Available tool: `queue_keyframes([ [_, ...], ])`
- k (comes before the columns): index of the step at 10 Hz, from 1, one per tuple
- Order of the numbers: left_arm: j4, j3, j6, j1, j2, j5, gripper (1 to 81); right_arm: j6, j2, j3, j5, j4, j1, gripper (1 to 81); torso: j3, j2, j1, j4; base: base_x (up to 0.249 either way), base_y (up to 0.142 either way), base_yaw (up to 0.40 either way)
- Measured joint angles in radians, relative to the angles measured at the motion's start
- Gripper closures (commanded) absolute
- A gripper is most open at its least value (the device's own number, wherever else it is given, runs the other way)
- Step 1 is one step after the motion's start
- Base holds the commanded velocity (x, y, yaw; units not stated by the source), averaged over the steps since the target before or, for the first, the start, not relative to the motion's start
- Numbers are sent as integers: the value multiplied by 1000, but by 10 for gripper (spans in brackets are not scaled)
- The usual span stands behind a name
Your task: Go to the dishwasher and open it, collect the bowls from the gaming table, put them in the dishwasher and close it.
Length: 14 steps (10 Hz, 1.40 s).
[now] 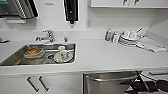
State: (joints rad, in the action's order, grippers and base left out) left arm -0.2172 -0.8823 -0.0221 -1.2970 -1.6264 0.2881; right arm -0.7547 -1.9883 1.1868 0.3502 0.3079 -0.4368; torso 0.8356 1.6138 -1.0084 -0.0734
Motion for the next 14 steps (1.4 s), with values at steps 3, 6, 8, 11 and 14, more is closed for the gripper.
queue_keyframes([
  [3,-28,0,0,0,-2,0,10,-133,-67,93,16,3,26,10,0,0,0,0,0,0,0],
  [6,-30,0,0,0,-14,-3,10,-225,-91,230,16,3,33,10,0,0,0,0,0,0,0],
  [8,-31,0,0,0,-14,-3,10,-300,-100,303,17,3,35,10,0,0,0,0,0,0,0],
  [11,-33,-5,0,0,-20,-8,10,-389,-101,363,21,2,54,10,0,0,0,0,0,0,0],
  [14,-33,-18,0,0,-36,-9,10,-438,-135,420,85,-3,62,10,0,0,0,0,0,0,0],
])
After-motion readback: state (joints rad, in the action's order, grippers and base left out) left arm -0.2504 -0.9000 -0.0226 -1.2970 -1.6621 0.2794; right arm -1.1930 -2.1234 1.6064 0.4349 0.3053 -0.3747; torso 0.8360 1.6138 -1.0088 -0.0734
